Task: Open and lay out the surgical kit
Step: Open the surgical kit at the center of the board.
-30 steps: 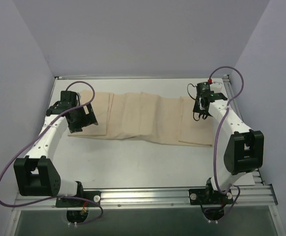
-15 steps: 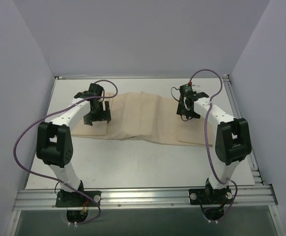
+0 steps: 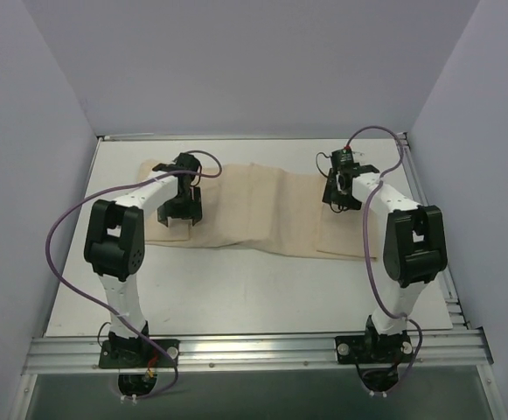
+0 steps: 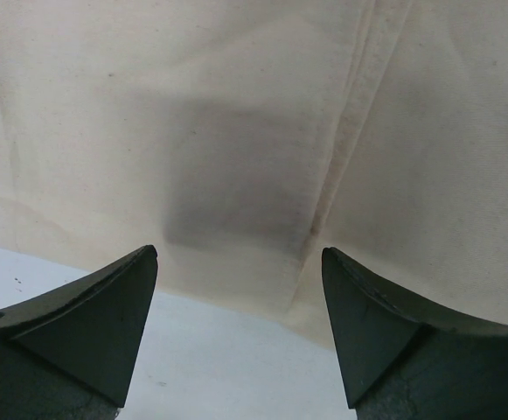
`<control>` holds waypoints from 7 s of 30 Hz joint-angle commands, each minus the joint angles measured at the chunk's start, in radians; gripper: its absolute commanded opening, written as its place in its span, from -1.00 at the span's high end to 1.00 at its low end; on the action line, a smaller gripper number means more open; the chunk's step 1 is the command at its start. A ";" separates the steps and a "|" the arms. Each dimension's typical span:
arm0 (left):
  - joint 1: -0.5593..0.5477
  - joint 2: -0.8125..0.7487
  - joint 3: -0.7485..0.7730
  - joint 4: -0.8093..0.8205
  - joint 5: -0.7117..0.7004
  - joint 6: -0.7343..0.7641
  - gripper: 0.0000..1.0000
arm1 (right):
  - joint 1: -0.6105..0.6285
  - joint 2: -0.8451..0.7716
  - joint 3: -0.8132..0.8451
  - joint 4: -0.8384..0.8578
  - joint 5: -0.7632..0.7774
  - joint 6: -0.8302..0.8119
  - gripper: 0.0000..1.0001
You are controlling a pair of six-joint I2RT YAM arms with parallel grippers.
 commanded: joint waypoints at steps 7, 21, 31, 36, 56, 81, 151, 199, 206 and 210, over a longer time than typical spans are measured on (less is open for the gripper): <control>-0.053 0.032 0.064 -0.018 -0.059 -0.056 -0.69 | -0.015 0.079 -0.031 0.039 -0.059 -0.024 -0.12; -0.032 0.112 0.102 -0.035 -0.122 -0.036 -0.16 | -0.044 0.088 -0.051 0.054 -0.074 -0.048 -0.12; 0.164 -0.063 0.186 -0.108 -0.113 0.061 0.95 | -0.043 0.155 0.009 0.025 -0.111 -0.051 -0.09; 0.386 -0.107 0.289 -0.200 -0.299 0.148 0.95 | -0.035 0.171 0.040 0.011 -0.153 -0.051 -0.08; 0.324 -0.057 0.292 -0.224 -0.034 0.014 -0.37 | -0.064 0.025 -0.009 -0.046 -0.144 -0.042 -0.13; 0.326 0.078 -0.156 0.050 0.367 -0.143 0.95 | -0.094 0.284 0.107 0.002 -0.094 -0.084 1.00; 0.383 0.009 -0.025 0.001 0.387 -0.005 0.42 | -0.355 0.252 0.602 -0.273 0.419 -0.120 -0.53; 0.320 -0.130 -0.044 0.111 0.677 -0.033 -0.07 | 0.328 0.712 1.080 0.131 -0.123 -0.036 0.10; 0.320 -0.137 -0.056 0.122 0.686 -0.037 -0.07 | 0.341 0.755 1.124 0.111 -0.112 -0.061 0.10; 0.320 -0.134 -0.051 0.122 0.691 -0.037 -0.07 | 0.342 0.772 1.135 0.102 -0.112 -0.057 0.11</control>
